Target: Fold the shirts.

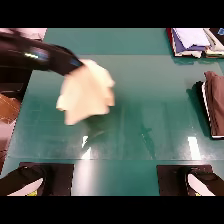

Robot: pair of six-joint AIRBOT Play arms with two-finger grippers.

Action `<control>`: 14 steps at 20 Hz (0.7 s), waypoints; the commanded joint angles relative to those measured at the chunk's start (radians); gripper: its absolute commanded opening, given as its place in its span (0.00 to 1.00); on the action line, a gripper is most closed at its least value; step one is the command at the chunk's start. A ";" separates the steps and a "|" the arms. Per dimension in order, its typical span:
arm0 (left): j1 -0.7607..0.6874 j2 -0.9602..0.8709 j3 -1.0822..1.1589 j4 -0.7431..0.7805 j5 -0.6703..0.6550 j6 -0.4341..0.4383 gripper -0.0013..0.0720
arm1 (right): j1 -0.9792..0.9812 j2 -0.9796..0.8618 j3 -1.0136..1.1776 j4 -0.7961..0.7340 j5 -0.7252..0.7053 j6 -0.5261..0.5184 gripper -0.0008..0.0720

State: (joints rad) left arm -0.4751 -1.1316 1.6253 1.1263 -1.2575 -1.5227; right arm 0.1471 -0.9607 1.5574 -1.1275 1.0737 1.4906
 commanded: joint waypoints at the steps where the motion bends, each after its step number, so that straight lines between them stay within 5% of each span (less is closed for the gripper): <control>1: -0.255 -0.193 0.002 0.022 0.090 0.056 0.07 | -0.001 0.000 0.001 0.001 0.010 0.000 0.03; 3: -0.288 -0.261 0.008 0.015 0.153 0.080 0.87 | -0.001 0.000 0.001 0.001 0.017 0.000 0.03; 6: -0.201 -0.270 0.012 0.054 0.147 0.084 0.87 | -0.001 0.000 0.001 0.001 0.029 0.001 0.03; 14: 0.349 -0.310 -0.143 0.058 0.117 0.027 0.86 | -0.001 0.000 0.001 0.002 0.062 0.001 0.03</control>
State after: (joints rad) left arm -0.2817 -1.4197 1.5578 1.2007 -1.1511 -1.4761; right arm 0.1471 -0.9607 1.5574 -1.1259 1.1217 1.4906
